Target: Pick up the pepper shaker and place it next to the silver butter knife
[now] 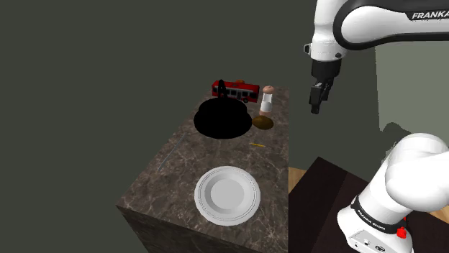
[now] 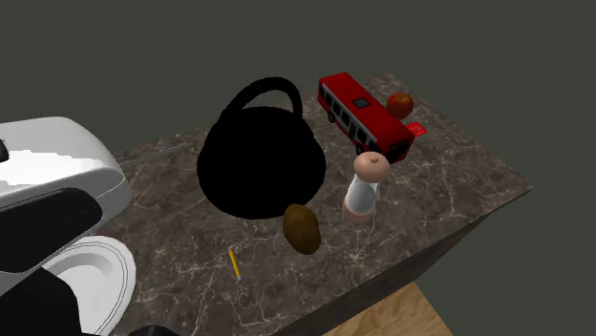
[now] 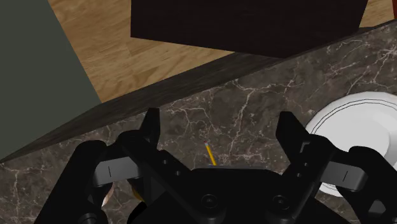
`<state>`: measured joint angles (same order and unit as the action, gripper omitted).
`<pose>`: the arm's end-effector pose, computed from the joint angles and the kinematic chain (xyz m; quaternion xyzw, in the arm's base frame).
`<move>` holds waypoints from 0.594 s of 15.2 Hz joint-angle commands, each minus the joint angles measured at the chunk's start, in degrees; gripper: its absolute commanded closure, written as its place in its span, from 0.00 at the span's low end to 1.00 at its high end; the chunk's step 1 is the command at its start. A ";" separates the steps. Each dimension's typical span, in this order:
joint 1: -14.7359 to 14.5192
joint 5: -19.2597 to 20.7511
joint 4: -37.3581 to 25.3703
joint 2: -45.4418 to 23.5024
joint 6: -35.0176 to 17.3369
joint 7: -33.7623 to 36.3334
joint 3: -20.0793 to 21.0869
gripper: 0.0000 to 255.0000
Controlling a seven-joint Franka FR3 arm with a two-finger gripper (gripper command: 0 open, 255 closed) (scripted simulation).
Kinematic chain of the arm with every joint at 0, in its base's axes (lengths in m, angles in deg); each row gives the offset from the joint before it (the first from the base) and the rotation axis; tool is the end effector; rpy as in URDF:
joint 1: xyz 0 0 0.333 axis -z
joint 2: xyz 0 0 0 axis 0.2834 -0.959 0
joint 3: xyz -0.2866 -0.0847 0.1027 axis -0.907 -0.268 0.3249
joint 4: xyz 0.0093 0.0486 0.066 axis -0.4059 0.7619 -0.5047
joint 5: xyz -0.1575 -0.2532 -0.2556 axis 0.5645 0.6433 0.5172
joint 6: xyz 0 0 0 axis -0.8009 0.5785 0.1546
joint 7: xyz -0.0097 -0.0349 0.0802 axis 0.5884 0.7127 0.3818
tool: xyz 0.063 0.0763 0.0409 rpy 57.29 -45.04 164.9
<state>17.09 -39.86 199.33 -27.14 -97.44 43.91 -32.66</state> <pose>0.3035 -0.0187 0.5387 0.9951 0.0448 -0.0720 0.0516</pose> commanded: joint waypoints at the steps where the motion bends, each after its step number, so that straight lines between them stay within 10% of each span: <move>1: 0.00 0.00 0.00 0.00 0.00 0.00 0.00 0.00; 9: 1.69 1.51 -6.50 -14.02 -10.31 -9.08 -8.97 0.00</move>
<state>18.62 -38.35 193.74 -39.38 -106.50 36.09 -40.52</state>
